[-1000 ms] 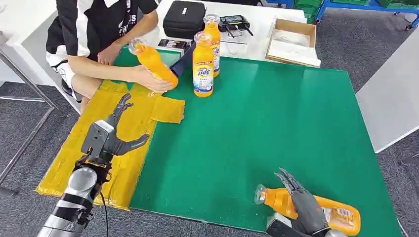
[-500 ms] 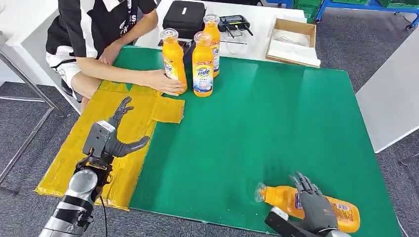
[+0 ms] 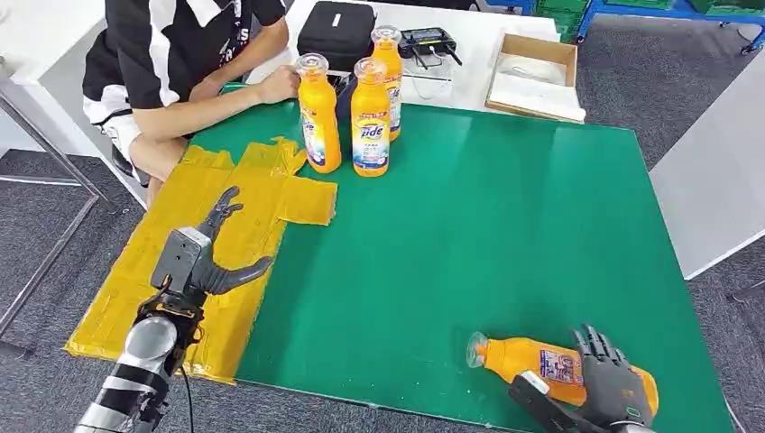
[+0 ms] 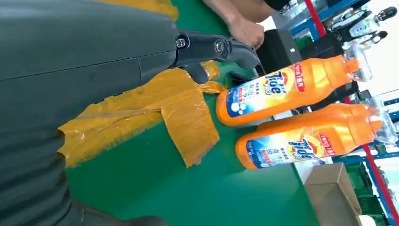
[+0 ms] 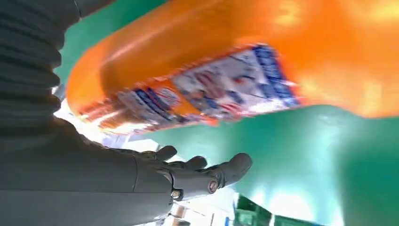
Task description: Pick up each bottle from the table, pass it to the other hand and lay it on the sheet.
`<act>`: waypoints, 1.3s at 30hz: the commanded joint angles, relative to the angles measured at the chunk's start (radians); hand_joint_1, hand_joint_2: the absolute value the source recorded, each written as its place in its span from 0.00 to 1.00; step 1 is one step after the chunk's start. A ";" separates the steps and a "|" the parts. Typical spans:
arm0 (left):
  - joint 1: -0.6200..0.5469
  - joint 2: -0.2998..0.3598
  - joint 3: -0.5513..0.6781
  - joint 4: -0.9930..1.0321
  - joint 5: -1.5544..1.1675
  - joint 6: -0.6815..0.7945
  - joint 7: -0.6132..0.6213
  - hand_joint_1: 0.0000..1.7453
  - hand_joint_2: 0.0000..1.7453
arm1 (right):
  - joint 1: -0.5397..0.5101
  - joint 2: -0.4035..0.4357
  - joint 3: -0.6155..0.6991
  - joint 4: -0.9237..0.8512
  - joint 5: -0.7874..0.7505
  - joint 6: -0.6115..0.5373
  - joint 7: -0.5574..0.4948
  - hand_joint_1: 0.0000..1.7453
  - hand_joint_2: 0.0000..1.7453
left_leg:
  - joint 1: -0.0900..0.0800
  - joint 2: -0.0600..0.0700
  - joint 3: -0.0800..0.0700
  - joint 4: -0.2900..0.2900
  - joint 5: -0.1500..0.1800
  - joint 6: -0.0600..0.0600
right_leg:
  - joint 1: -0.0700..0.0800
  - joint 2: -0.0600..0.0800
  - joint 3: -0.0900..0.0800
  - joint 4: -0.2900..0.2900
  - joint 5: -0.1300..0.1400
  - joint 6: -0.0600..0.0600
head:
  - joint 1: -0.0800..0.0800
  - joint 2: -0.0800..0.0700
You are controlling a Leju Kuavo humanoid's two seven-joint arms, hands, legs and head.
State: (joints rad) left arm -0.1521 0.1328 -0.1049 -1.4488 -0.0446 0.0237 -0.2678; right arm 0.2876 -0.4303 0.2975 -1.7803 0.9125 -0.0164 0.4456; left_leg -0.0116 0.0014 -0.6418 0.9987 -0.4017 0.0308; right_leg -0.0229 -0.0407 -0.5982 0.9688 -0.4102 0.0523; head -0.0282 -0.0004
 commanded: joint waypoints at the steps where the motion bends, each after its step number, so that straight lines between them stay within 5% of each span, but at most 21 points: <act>1: -0.010 -0.004 0.008 0.021 0.003 -0.003 0.007 0.00 1.00 | 0.004 0.022 -0.034 0.061 -0.003 0.005 0.004 0.00 1.00 | 0.001 0.000 0.003 0.000 -0.001 -0.002 | 0.001 0.002 0.004 -0.001 -0.001 -0.002 | 0.000 0.000; 15: -0.036 -0.001 -0.008 0.034 0.014 -0.014 0.011 0.00 1.00 | -0.006 0.014 -0.068 0.124 0.025 0.118 0.062 0.00 1.00 | 0.001 -0.001 0.004 0.000 -0.001 -0.002 | 0.001 0.001 0.005 -0.001 -0.001 -0.002 | 0.000 0.000; 16: -0.040 -0.003 -0.010 0.033 0.014 -0.014 0.011 0.00 1.00 | -0.015 0.017 -0.066 0.137 0.029 0.120 0.061 0.08 1.00 | 0.002 -0.001 0.007 0.000 -0.002 -0.003 | 0.001 0.002 0.008 -0.002 -0.002 -0.003 | 0.000 0.000; 17: -0.044 -0.003 -0.014 0.031 0.017 -0.015 0.012 0.00 1.00 | -0.030 0.025 -0.067 0.162 0.025 0.121 0.051 0.77 1.00 | 0.002 -0.001 0.005 0.000 -0.001 -0.002 | 0.001 0.002 0.006 -0.002 -0.001 -0.003 | 0.000 0.000; 18: -0.048 -0.003 -0.017 0.032 0.019 -0.015 0.014 0.00 1.00 | -0.040 0.026 -0.062 0.181 0.024 0.125 0.040 1.00 1.00 | 0.002 -0.001 0.006 0.000 -0.002 -0.003 | 0.002 0.002 0.007 -0.002 -0.002 -0.003 | 0.000 0.000; 28: -0.050 0.003 -0.019 0.047 0.031 -0.015 0.001 0.00 1.00 | -0.134 0.019 0.029 0.244 0.006 0.138 -0.057 1.00 1.00 | 0.003 0.001 0.009 0.000 -0.002 -0.003 | 0.002 0.004 0.009 -0.002 -0.001 -0.003 | 0.000 0.000; 33: 0.006 -0.007 0.016 -0.010 0.026 -0.008 0.002 0.00 1.00 | -0.163 0.154 -0.035 0.150 0.037 -0.105 -0.178 1.00 1.00 | 0.002 0.007 0.008 -0.001 -0.002 -0.003 | 0.002 0.009 0.006 -0.002 0.001 -0.004 | 0.000 0.000; 37: -0.031 -0.015 -0.034 0.002 0.107 -0.095 0.009 0.00 1.00 | -0.223 0.298 -0.086 0.063 -0.121 -0.408 -0.466 1.00 1.00 | 0.002 0.006 0.007 0.000 -0.002 -0.004 | 0.002 0.008 0.005 0.000 0.001 -0.006 | 0.000 0.000; 39: -0.046 -0.016 -0.064 0.013 0.115 -0.089 0.016 0.00 1.00 | -0.243 0.309 -0.089 0.068 -0.124 -0.412 -0.467 1.00 1.00 | 0.003 0.005 0.007 0.001 -0.002 -0.004 | 0.003 0.007 0.005 0.002 0.000 -0.007 | 0.000 0.000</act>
State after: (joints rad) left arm -0.1431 0.1324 -0.1038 -1.4679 0.0127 -0.0173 -0.2701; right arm 0.1617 -0.3150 0.2586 -1.6591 0.8856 -0.2747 0.1255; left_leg -0.0101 0.0051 -0.6389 0.9987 -0.4008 0.0306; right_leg -0.0209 -0.0387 -0.5968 0.9693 -0.4080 0.0497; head -0.0278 -0.0004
